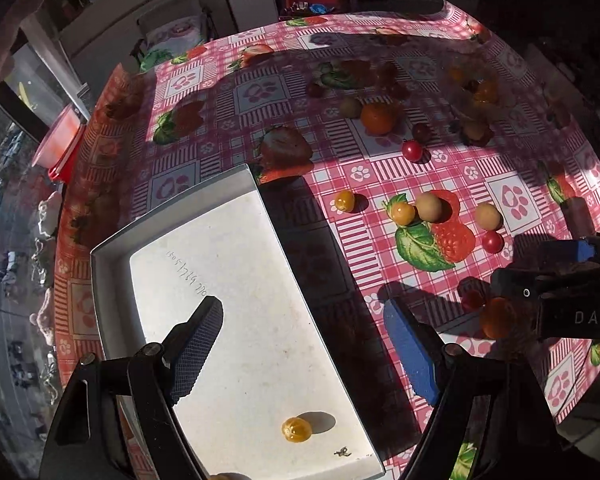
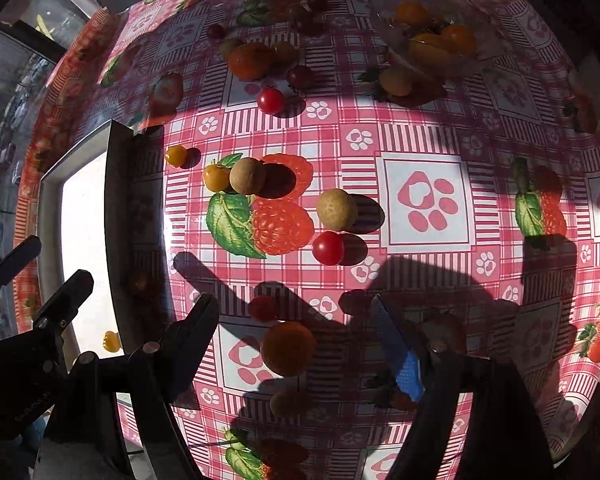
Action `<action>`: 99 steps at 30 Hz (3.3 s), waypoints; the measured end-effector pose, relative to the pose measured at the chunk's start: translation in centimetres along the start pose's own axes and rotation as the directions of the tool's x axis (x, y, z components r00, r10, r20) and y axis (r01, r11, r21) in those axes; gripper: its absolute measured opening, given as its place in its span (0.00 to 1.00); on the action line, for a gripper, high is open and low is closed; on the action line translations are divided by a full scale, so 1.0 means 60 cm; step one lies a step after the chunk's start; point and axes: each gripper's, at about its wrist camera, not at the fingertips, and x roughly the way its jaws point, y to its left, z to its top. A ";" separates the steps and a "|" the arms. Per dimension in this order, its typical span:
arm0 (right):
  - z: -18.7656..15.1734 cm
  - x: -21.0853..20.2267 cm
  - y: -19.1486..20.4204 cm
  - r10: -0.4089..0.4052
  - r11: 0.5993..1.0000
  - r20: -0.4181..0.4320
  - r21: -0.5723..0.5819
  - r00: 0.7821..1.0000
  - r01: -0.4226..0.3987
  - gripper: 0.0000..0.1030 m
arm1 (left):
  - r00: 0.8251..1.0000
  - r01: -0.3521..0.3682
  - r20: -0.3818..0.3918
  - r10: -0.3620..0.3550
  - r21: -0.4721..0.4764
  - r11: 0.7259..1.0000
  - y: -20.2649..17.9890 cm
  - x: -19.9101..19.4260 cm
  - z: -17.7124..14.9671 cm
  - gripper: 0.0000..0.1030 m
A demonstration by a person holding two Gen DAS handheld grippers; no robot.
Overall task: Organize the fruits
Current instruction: 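Move both open tools back over the fruits on the tablecloth, then grasp a yellow cherry tomato with the left tool while the right tool grasps a brown fruit, then carry both fruits into the white tray and open both tools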
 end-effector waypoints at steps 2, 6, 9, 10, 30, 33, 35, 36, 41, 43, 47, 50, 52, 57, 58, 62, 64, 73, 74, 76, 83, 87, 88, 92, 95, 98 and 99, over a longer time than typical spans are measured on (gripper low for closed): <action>0.005 0.001 -0.023 -0.010 1.000 0.001 0.016 1.000 0.010 0.79 | 1.000 0.001 0.004 -0.001 0.015 1.000 -0.012 0.015 0.024 0.81; 0.019 0.006 -0.046 -0.015 1.000 0.000 0.027 1.000 0.015 0.79 | 1.000 0.002 -0.011 -0.002 0.030 1.000 -0.027 0.054 0.067 0.81; 0.028 0.009 -0.054 -0.010 1.000 -0.005 0.020 1.000 0.011 0.79 | 1.000 0.006 -0.030 -0.005 0.039 0.999 -0.033 0.085 0.093 0.81; 0.031 0.012 -0.055 -0.009 1.000 -0.007 0.016 1.000 0.010 0.79 | 0.999 0.007 -0.034 -0.006 0.041 0.999 -0.035 0.093 0.099 0.81; 0.082 0.076 -0.013 -0.036 0.996 -0.026 -0.080 0.999 0.034 0.66 | 0.996 0.015 -0.088 -0.007 0.084 0.996 -0.051 0.171 0.116 0.77; 0.086 0.078 0.003 -0.061 0.993 -0.011 -0.103 0.998 0.060 0.42 | 0.996 0.039 -0.086 -0.033 0.061 0.997 -0.054 0.166 0.114 0.66; 0.089 0.079 0.011 -0.063 0.993 -0.009 -0.104 0.998 0.062 0.28 | 0.994 0.073 -0.091 -0.068 0.047 0.996 -0.056 0.163 0.112 0.53; 0.089 0.079 0.010 -0.055 0.994 -0.008 -0.098 0.998 0.054 0.28 | 0.991 0.095 -0.096 -0.091 0.037 0.995 -0.057 0.161 0.111 0.41; 0.088 0.071 0.002 0.002 0.999 -0.001 -0.047 1.000 -0.002 0.28 | 0.981 0.155 -0.113 -0.160 -0.049 0.987 -0.044 0.157 0.108 0.18; 0.084 0.063 -0.006 0.014 0.999 0.007 -0.036 1.000 -0.014 0.28 | 0.978 0.164 -0.117 -0.172 -0.074 0.984 -0.036 0.154 0.105 0.18; 0.080 0.050 -0.009 0.038 0.999 0.017 -0.028 0.999 -0.037 0.28 | 0.978 0.169 -0.110 -0.177 -0.081 0.982 -0.034 0.139 0.094 0.18; 0.070 0.030 -0.020 0.058 0.998 0.024 -0.031 0.998 -0.057 0.28 | 0.978 0.177 -0.095 -0.185 -0.083 0.981 -0.036 0.121 0.085 0.18; 0.065 0.026 -0.023 0.067 0.997 0.027 -0.030 0.997 -0.066 0.28 | 0.978 0.184 -0.081 -0.191 -0.087 0.979 -0.038 0.105 0.079 0.18; 0.052 0.012 -0.024 0.080 0.996 0.027 -0.028 0.996 -0.079 0.28 | 0.978 0.197 -0.042 -0.202 -0.094 0.976 -0.031 0.067 0.068 0.18; 0.048 0.006 -0.027 0.081 0.996 0.028 -0.031 0.996 -0.080 0.28 | 0.978 0.201 -0.035 -0.205 -0.098 0.975 -0.027 0.060 0.066 0.18; 0.037 -0.007 -0.019 0.081 0.996 0.031 -0.046 0.996 -0.080 0.28 | 0.977 0.209 -0.014 -0.212 -0.114 0.971 -0.009 0.037 0.055 0.18; 0.031 -0.013 -0.012 0.083 0.995 0.031 -0.053 0.996 -0.081 0.28 | 0.978 0.208 -0.005 -0.211 -0.124 0.970 -0.005 0.030 0.047 0.18; 0.018 -0.037 0.052 0.103 0.988 0.037 -0.121 0.994 -0.098 0.28 | 0.984 0.178 0.022 -0.178 -0.195 0.964 0.049 -0.013 -0.014 0.18; 0.015 -0.039 0.062 0.107 0.986 0.035 -0.132 0.994 -0.102 0.28 | 0.985 0.173 0.022 -0.172 -0.204 0.964 0.057 -0.017 -0.022 0.18; 0.011 -0.040 0.086 0.115 0.982 0.031 -0.156 0.993 -0.108 0.28 | 0.987 0.158 0.019 -0.157 -0.223 0.962 0.076 -0.022 -0.041 0.18; -0.007 -0.028 0.180 0.141 0.959 -0.004 -0.247 0.990 -0.138 0.28 | 0.994 0.098 -0.017 -0.108 -0.298 0.950 0.141 -0.025 -0.113 0.18; -0.018 -0.015 0.234 0.154 0.943 -0.028 -0.295 0.988 -0.155 0.28 | 0.996 0.064 -0.044 -0.082 -0.323 0.944 0.169 -0.019 -0.150 0.18; -0.021 -0.011 0.247 0.156 0.938 -0.035 -0.308 0.987 -0.159 0.28 | 0.996 0.056 -0.050 -0.077 -0.327 0.943 0.174 -0.016 -0.158 0.18; -0.033 0.011 0.297 0.157 0.919 -0.068 -0.354 0.985 -0.171 0.28 | 0.995 0.022 -0.082 -0.054 -0.344 0.939 0.193 -0.002 -0.186 0.18; -0.040 0.035 0.329 0.147 0.907 -0.098 -0.384 0.984 -0.174 0.28 | 0.993 0.012 -0.104 -0.052 -0.350 0.937 0.198 0.012 -0.201 0.18; -0.042 0.062 0.347 0.124 0.901 -0.122 -0.401 0.985 -0.164 0.28 | 0.991 -0.001 -0.126 -0.043 -0.330 0.944 0.195 0.028 -0.208 0.18; -0.043 0.071 0.352 0.114 0.900 -0.129 -0.407 0.985 -0.158 0.28 | 0.990 -0.001 -0.132 -0.044 -0.324 0.946 0.194 0.033 -0.208 0.18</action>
